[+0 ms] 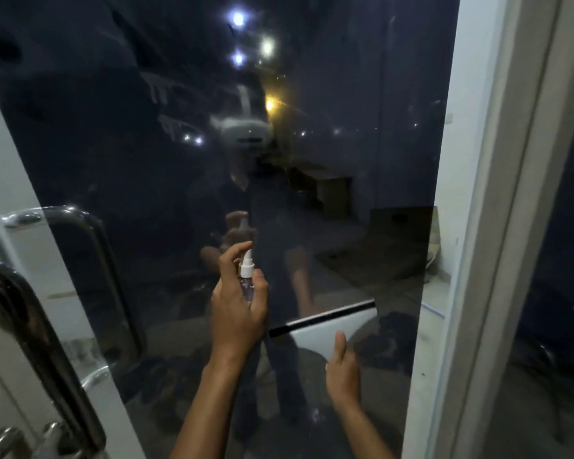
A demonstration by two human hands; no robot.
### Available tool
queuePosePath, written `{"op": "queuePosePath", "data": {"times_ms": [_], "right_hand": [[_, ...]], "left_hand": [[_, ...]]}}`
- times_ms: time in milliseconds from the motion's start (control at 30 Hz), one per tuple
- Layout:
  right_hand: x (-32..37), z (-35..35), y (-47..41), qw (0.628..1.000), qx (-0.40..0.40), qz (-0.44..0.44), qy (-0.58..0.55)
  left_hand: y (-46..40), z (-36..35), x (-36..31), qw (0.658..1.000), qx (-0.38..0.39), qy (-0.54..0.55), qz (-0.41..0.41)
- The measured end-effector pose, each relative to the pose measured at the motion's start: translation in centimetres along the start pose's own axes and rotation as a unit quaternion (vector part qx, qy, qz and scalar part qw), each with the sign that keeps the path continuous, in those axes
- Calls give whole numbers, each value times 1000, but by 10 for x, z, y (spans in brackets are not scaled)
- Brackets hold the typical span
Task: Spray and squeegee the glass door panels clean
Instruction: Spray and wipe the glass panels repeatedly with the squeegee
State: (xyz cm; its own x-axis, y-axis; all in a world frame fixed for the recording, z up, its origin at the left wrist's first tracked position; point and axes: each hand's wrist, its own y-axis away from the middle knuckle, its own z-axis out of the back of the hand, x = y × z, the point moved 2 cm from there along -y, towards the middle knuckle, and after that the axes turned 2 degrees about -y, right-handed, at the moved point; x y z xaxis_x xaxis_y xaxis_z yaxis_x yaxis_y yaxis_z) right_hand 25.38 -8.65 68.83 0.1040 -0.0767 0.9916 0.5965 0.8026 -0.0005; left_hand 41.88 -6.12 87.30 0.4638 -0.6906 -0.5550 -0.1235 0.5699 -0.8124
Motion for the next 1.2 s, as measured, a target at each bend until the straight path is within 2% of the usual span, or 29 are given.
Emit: {"op": "queuePosePath", "data": {"times_ms": [100, 400, 533, 634, 700, 834, 1000, 1200], "right_hand": [[-22, 13, 13, 999, 0, -47, -4], [23, 23, -6, 999, 7, 38, -13], [-33, 24, -3, 998, 11, -54, -11], [-89, 32, 7, 991, 29, -128, 35], [-100, 44, 13, 987, 36, -145, 63], [-92, 54, 14, 989, 41, -126, 59], [-67, 57, 10, 997, 29, -72, -5], [-6, 49, 7, 998, 63, 16, -18]], "left_hand": [[8, -7, -5, 1000, -1, 0, 0], [29, -27, -9, 1000, 11, 7, 13], [45, -29, -2, 999, 11, -1, 32], [57, -29, 0, 999, 14, -1, 43], [65, -31, -1, 999, 18, 0, 51], [74, -36, -7, 998, 16, 3, 61], [74, -34, -11, 998, 11, 5, 68], [44, -16, -21, 999, -19, 7, 44]]}}
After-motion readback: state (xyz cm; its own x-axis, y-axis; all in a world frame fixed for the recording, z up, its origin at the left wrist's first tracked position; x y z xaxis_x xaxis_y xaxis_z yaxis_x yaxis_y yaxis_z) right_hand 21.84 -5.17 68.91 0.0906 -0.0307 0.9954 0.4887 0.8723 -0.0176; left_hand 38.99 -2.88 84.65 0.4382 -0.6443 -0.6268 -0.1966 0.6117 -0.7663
